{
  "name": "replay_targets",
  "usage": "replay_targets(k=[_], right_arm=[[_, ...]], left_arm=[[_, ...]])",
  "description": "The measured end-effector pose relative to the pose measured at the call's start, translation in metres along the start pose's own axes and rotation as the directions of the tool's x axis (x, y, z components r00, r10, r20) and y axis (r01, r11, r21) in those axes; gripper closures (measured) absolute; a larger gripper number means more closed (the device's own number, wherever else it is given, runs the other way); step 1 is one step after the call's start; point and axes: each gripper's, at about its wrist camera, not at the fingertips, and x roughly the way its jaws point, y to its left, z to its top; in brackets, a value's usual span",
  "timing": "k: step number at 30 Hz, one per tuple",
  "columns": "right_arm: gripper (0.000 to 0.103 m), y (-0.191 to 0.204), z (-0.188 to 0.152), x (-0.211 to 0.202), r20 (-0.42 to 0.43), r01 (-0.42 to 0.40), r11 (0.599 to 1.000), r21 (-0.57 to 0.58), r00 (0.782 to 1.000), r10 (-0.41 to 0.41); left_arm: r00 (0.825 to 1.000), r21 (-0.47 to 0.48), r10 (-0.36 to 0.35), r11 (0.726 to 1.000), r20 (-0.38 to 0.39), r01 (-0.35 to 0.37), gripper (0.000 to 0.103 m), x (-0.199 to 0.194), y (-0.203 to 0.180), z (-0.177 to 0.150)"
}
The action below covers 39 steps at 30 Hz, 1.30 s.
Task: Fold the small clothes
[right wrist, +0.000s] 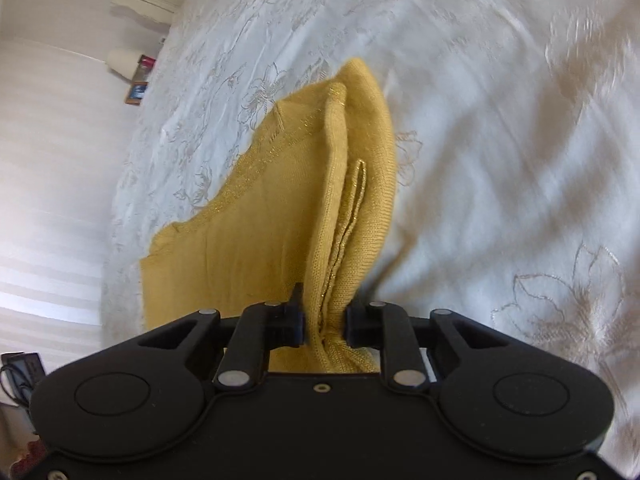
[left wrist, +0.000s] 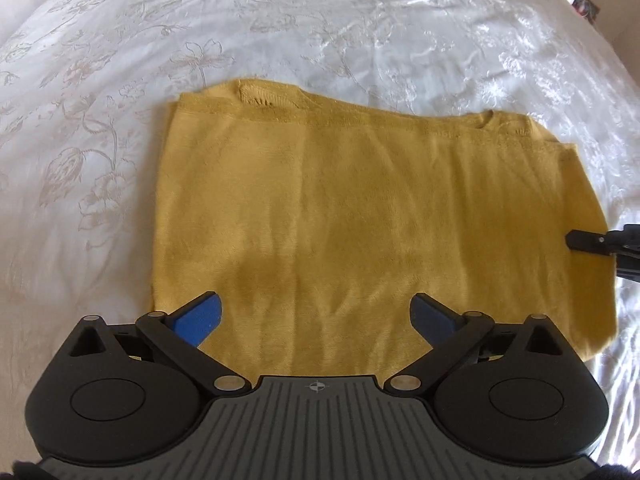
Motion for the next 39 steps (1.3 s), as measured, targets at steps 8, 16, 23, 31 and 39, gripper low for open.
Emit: replay_targets(k=[8, 16, 23, 31, 39], right_arm=[[0.075, 0.110, -0.010, -0.006, 0.056, -0.027, 0.994, -0.109, 0.998, 0.033], [0.076, 0.194, -0.039, 0.064, -0.012, -0.131, 0.983, -0.130, 0.991, 0.131], [0.076, 0.233, -0.073, 0.133, -0.090, -0.109, 0.982, -0.152, 0.991, 0.096], [0.051, 0.254, -0.098, 0.163, -0.156, -0.025, 0.957, -0.289, 0.988, -0.021], [0.035, 0.285, -0.125, 0.115, -0.136, -0.162, 0.870, -0.467, 0.985, 0.110]], left_arm=[[0.993, -0.012, -0.112, 0.994, 0.037, 0.112, 0.001, -0.006, 0.047, 0.016], [0.990, -0.039, -0.122, 0.991, 0.064, 0.125, 0.001, -0.019, 0.105, 0.020], [0.994, -0.087, -0.084, 0.992, 0.064, 0.089, 0.001, -0.027, 0.159, 0.014], [0.994, -0.126, -0.091, 0.987, 0.055, 0.097, 0.001, -0.024, 0.182, 0.010], [0.987, -0.134, -0.145, 0.979, 0.070, 0.153, 0.001, -0.018, 0.174, 0.026]])
